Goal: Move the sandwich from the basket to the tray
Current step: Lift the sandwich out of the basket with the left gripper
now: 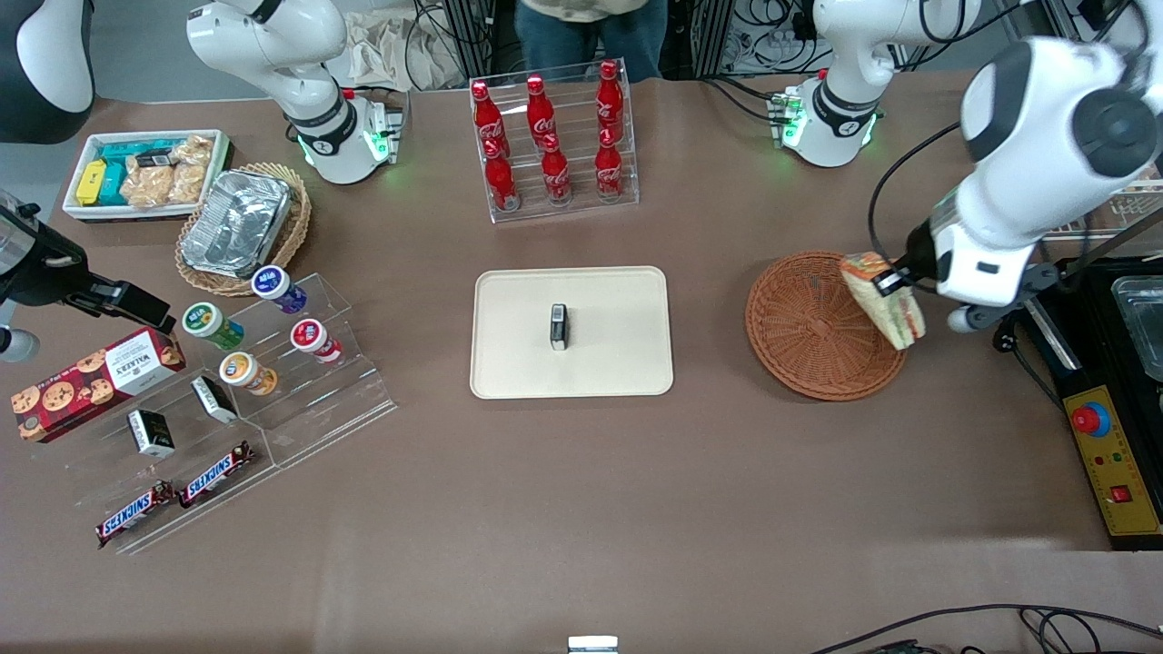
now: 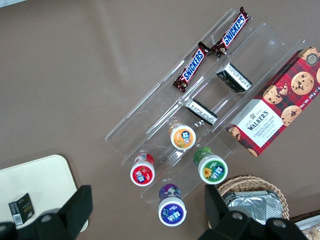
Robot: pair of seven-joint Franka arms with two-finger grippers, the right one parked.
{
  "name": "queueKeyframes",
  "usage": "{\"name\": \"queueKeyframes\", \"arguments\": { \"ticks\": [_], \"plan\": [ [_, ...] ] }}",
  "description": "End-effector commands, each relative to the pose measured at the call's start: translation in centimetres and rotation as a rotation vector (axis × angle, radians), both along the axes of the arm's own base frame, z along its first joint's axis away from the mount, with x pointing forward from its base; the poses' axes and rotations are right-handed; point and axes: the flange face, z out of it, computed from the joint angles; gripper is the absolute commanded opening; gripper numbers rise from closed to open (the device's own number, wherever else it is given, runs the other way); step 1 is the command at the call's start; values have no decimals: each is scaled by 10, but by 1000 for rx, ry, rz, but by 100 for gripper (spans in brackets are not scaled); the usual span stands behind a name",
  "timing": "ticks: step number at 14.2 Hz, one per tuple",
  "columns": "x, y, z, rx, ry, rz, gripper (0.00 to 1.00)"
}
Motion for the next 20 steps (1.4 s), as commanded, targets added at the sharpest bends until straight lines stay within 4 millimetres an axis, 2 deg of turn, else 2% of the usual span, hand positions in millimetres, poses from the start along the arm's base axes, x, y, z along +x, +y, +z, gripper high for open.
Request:
{"name": "queueKeyframes", "arguments": {
  "ticks": [1,3,7,10,16,17,19,20],
  "plan": [
    [20,24,42,-15,29,-127,0],
    [29,30,62,-24,37,-187,0],
    [26,32,70,2,25,-228,0],
    [25,17,69,3,28,-251,0],
    [13,-62,58,1,40,-338,0],
    [15,-72,49,-38,57,-343,0],
    [16,-90,46,-155,53,-330,0],
    [16,-109,41,-184,44,-347,0]
  ]
}}
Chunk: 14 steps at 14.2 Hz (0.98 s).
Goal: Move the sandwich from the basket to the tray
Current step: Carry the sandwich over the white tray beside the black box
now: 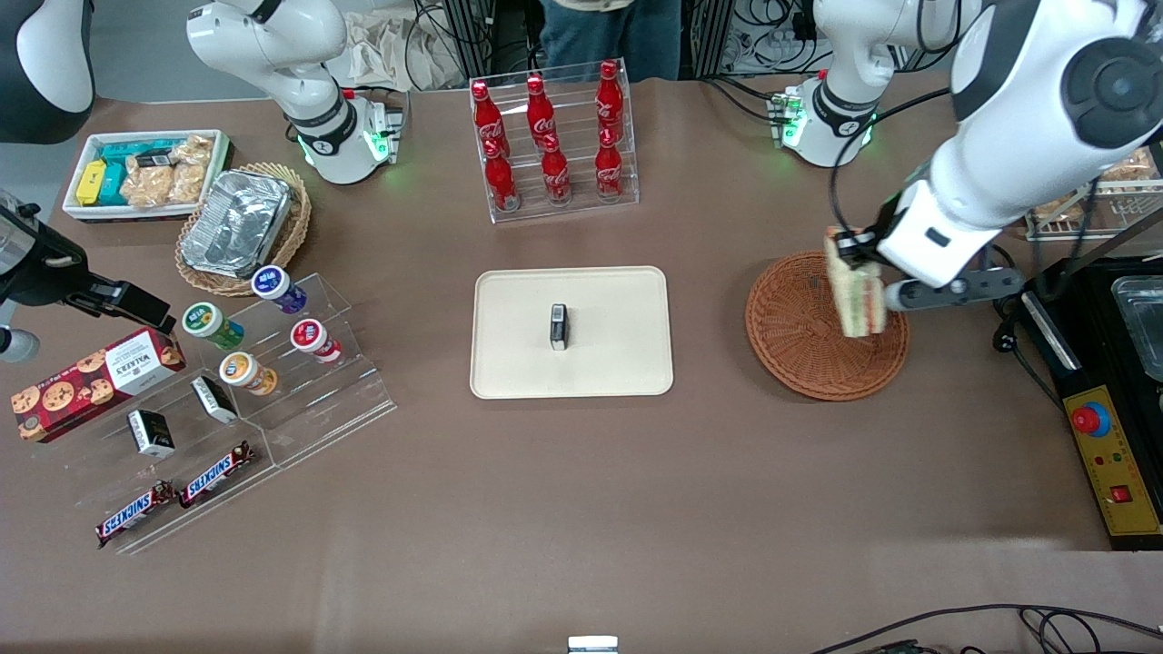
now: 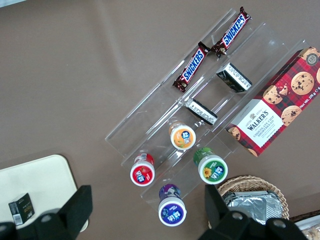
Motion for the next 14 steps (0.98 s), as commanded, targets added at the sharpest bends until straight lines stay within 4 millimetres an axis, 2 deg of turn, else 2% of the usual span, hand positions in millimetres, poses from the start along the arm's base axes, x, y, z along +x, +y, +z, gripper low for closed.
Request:
{"name": "queueKeyframes", "arguments": {
  "ticks": [1,2,3,5,7,9,10,12,14],
  "plan": [
    [5,-41,-8,-69,-4,-22,0],
    [3,-64,-16,-74,-19,-52,0],
    [-2,-83,-33,-76,-20,-68,0],
    [-4,-113,-71,-134,-74,-39,0],
    [-12,-154,-121,-157,-90,-61,0],
    [-14,-168,-160,-169,-93,-15,0],
    [-27,-180,-180,-165,-97,-24,0],
    [-40,-177,-219,-155,-129,-9,0],
    [-50,-185,-241,-153,-148,-18,0]
  ]
}}
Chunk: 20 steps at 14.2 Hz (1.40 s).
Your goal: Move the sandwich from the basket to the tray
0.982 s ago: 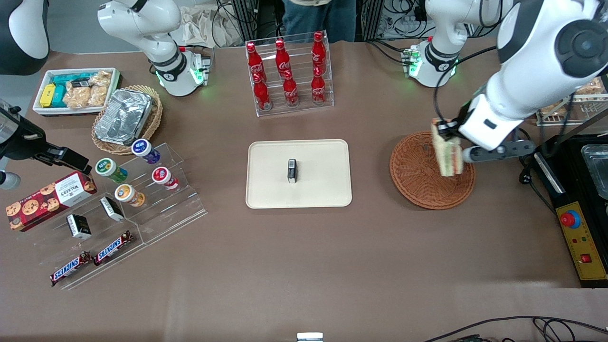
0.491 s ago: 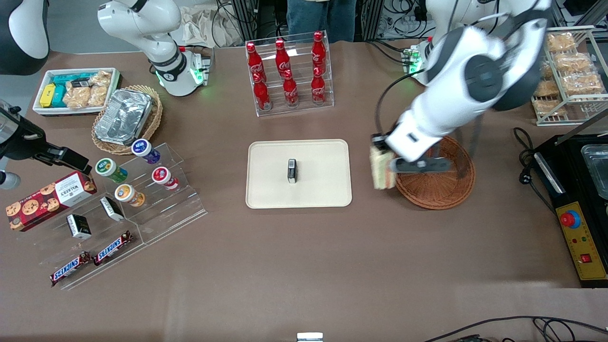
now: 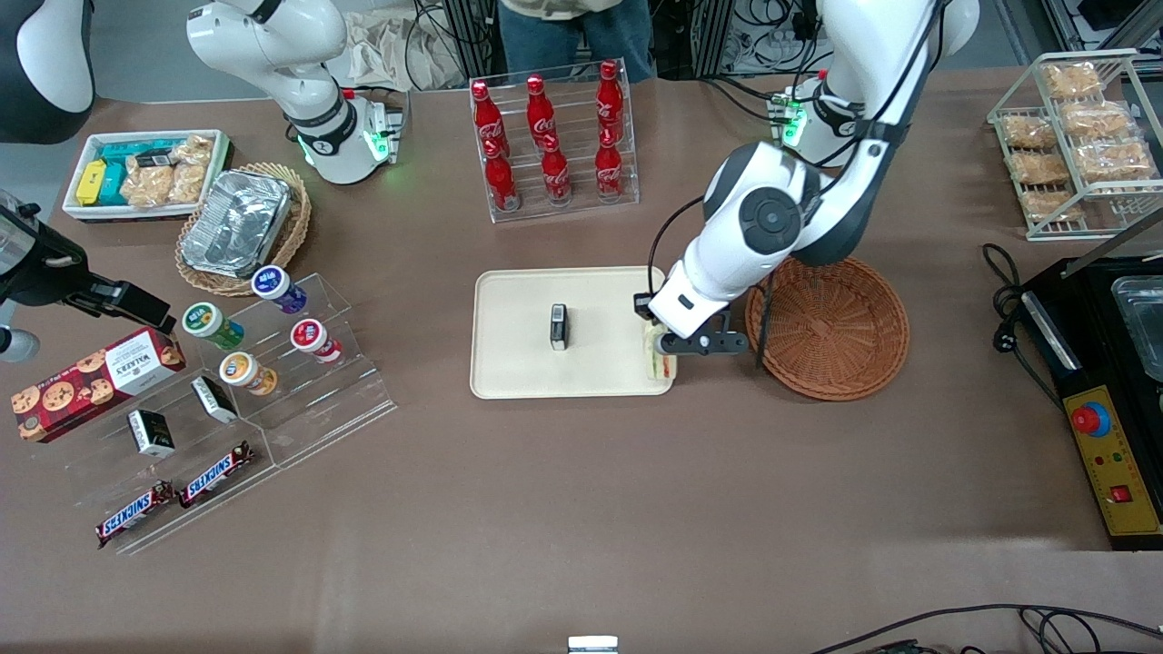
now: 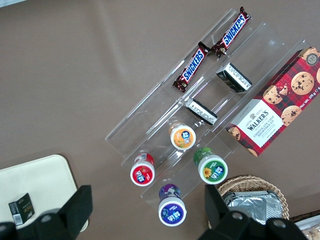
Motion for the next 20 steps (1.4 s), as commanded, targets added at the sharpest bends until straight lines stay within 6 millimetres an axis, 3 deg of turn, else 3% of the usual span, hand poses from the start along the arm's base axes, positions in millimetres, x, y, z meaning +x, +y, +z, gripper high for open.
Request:
{"name": "queueKeyframes", "arguments": {
  "ticks": [1,9,10,11,12,13,16,20],
  "plan": [
    [-11,-3,-19,0,-8,18,0],
    [-23,-29,-68,4,-31,6,0],
    [-23,-29,-74,8,-24,9,17],
    [-22,-28,-76,10,-22,15,63],
    [-22,-27,-75,11,-22,23,99],
    [-20,-25,-72,10,-23,36,99],
    [-19,-15,-34,21,-3,24,100],
    [16,77,58,73,50,108,100]
  ]
}}
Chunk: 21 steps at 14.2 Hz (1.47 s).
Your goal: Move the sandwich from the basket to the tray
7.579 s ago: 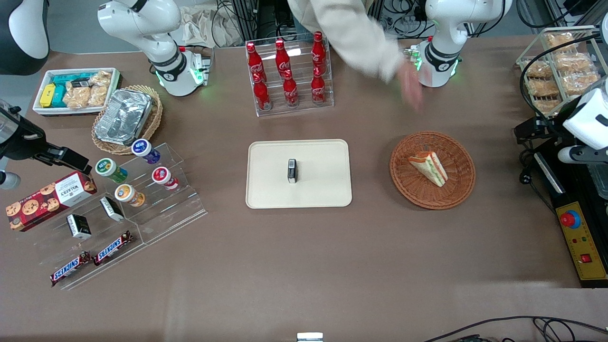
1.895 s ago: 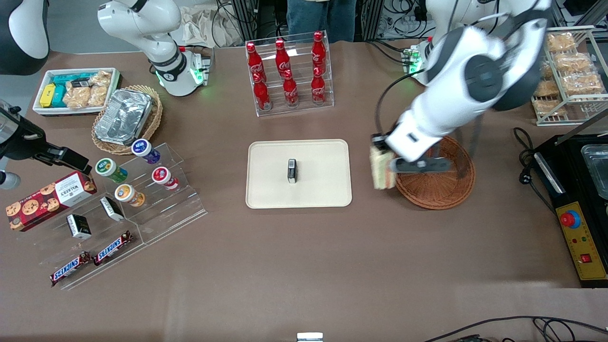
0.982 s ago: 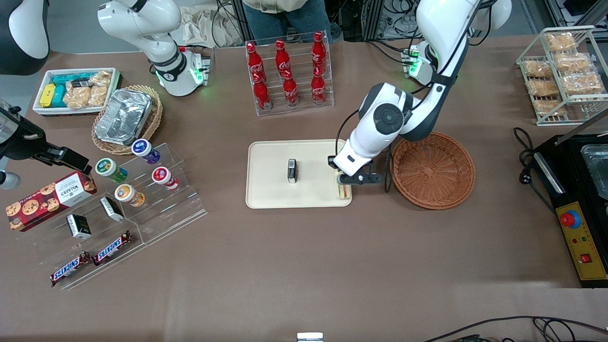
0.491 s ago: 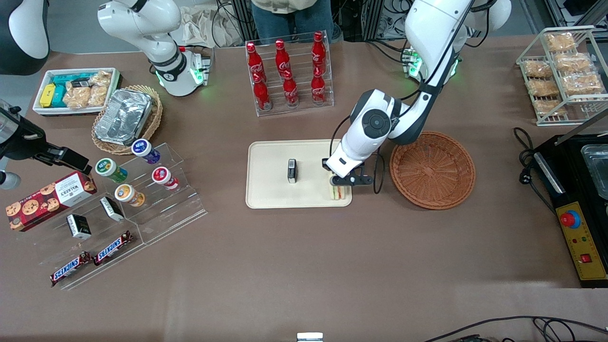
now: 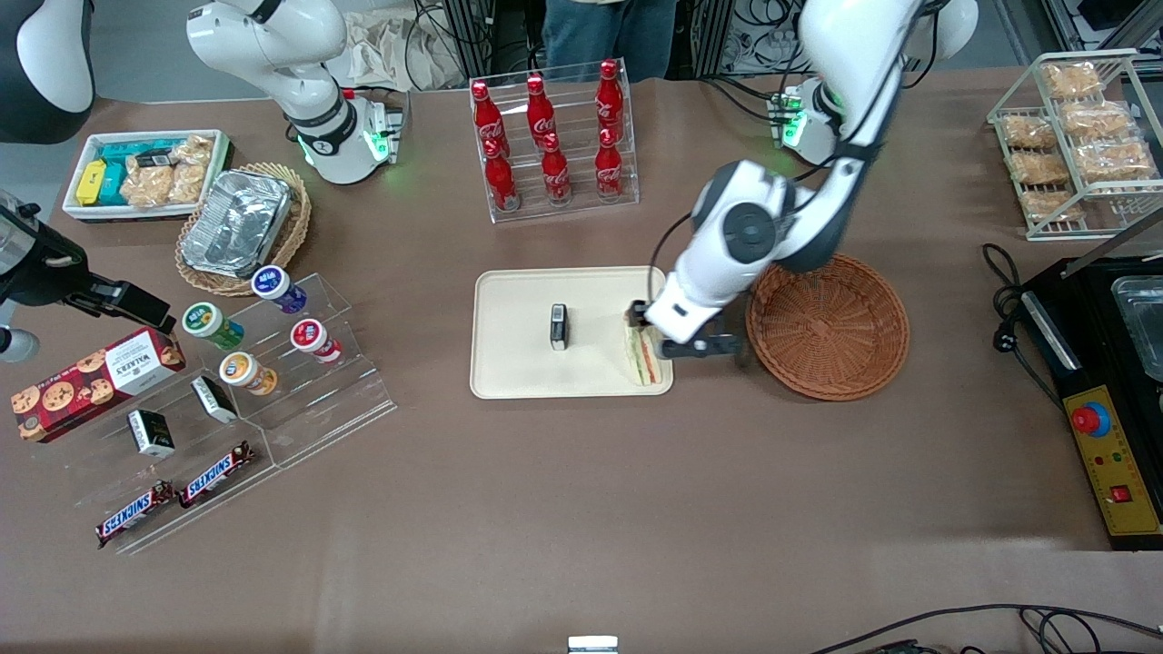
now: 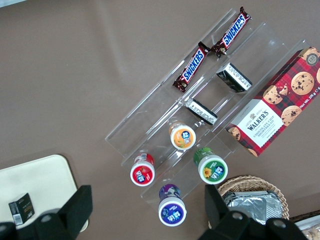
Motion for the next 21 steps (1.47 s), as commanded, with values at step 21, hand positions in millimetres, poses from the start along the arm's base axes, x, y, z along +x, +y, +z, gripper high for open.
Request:
{"name": "queueKeyframes", "arguments": {
  "ticks": [21],
  "plan": [
    [42,351,261,131,31,-229,100]
  ]
}}
